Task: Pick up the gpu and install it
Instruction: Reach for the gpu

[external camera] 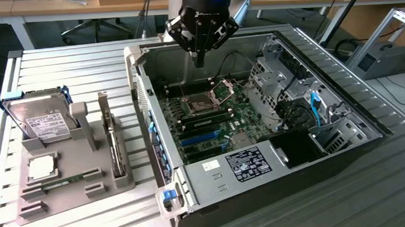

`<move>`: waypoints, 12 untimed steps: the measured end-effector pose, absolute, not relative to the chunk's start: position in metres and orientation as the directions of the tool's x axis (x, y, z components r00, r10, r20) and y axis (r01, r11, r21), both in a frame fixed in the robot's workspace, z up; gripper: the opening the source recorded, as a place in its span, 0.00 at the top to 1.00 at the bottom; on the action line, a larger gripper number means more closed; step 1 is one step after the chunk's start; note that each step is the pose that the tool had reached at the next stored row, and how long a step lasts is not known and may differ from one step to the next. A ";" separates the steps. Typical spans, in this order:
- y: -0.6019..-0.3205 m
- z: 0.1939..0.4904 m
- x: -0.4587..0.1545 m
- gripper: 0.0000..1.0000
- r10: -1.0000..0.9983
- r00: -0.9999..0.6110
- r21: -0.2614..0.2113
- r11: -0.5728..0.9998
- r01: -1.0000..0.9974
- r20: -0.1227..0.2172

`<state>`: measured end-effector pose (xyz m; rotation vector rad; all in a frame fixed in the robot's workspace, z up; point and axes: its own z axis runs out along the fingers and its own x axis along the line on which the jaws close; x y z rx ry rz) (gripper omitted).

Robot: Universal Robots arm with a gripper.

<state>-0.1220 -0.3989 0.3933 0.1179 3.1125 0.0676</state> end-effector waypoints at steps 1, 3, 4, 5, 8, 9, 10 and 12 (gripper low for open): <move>-0.399 0.393 -0.122 0.89 0.076 -0.997 0.044 0.996 0.075 -0.024; -0.399 0.393 -0.122 0.89 0.076 -0.997 0.044 0.996 0.075 -0.024; -0.399 0.393 -0.122 0.89 0.076 -0.997 0.044 0.996 0.075 -0.024; -0.399 0.393 -0.122 0.89 0.076 -0.997 0.044 0.996 0.075 -0.024; -0.399 0.393 -0.133 0.89 0.076 -0.997 0.044 0.996 0.075 -0.024; -0.399 0.393 -0.137 0.89 0.076 -0.997 0.044 0.996 0.075 -0.025; -0.399 0.393 -0.141 0.89 0.076 -0.997 0.044 0.996 0.075 -0.025; -0.399 0.393 -0.148 0.89 0.076 -0.997 0.044 0.996 0.075 -0.025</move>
